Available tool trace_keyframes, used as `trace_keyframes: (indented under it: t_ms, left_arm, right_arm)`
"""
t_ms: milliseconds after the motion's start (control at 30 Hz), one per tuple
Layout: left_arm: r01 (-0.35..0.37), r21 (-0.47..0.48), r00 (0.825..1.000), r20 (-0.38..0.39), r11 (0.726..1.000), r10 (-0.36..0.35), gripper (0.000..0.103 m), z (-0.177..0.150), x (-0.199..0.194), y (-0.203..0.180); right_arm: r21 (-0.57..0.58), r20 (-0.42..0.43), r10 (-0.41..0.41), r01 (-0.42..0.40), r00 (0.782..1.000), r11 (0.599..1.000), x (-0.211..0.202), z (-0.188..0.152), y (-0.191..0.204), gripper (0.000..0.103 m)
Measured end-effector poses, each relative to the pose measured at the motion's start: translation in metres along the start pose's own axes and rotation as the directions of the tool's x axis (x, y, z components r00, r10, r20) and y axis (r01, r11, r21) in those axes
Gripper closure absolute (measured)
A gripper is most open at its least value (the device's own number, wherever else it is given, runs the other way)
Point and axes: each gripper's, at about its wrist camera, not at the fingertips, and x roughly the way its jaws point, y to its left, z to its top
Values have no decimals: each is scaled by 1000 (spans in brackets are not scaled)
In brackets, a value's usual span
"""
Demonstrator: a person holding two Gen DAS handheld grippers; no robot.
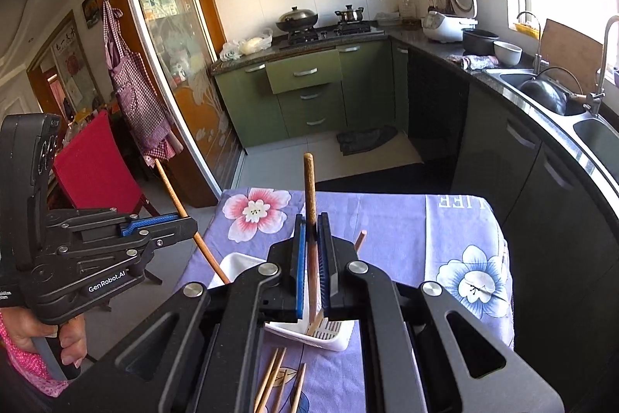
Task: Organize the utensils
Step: 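Insert the left gripper's chopstick into the holder while the right gripper inserts its chopstick, then lower both grippers to the loose chopsticks and close on one each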
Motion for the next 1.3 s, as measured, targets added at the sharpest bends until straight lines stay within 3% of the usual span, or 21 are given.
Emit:
trace_keyframes:
  t_ms: [133, 233, 300, 467, 567, 767, 867, 1000, 1167, 1300]
  left_arm:
    - [-6, 3, 999, -35, 1000, 6, 95, -7, 8, 1]
    - [-6, 7, 1000, -27, 1000, 6, 83, -9, 2, 0]
    - [-6, 10, 1000, -12, 1000, 6, 75, -9, -6, -2]
    - [7, 15, 1000, 29, 1000, -7, 73, -17, -33, -9]
    - [16, 16, 1000, 22, 1000, -16, 70, -36, -41, -12]
    - [72, -37, 995, -72, 997, -75, 62, -98, -19, -12]
    - [70, -65, 989, -126, 995, -78, 62, -132, 7, -14]
    - [51, -92, 977, -200, 994, -68, 62, -164, 48, -19]
    - [-28, -101, 969, -248, 995, 2, 68, -180, 83, -23]
    - [-54, -93, 958, -285, 994, 26, 74, -183, 102, -25]
  right_arm:
    - [-6, -37, 4, -4, 999, 1000, 15, -12, 0, 95]
    - [-11, -30, 7, -7, 1000, 1000, 12, -15, 3, 95]
    - [-15, -17, 8, -8, 1000, 1000, 5, -17, 6, 91]
    - [-20, 29, 28, -27, 999, 999, -28, -23, 9, 89]
    - [-26, 58, 32, -31, 998, 999, -53, -36, 7, 78]
    - [21, 32, 26, -26, 999, 999, -79, -104, -18, 74]
    - [72, 19, -1, 0, 1000, 997, -81, -149, -35, 65]
    - [142, -31, -18, 22, 999, 990, -70, -205, -52, 65]
    - [230, -87, 35, -14, 996, 973, -56, -254, -69, 65]
    - [265, -93, 41, -15, 995, 964, -54, -268, -78, 65]
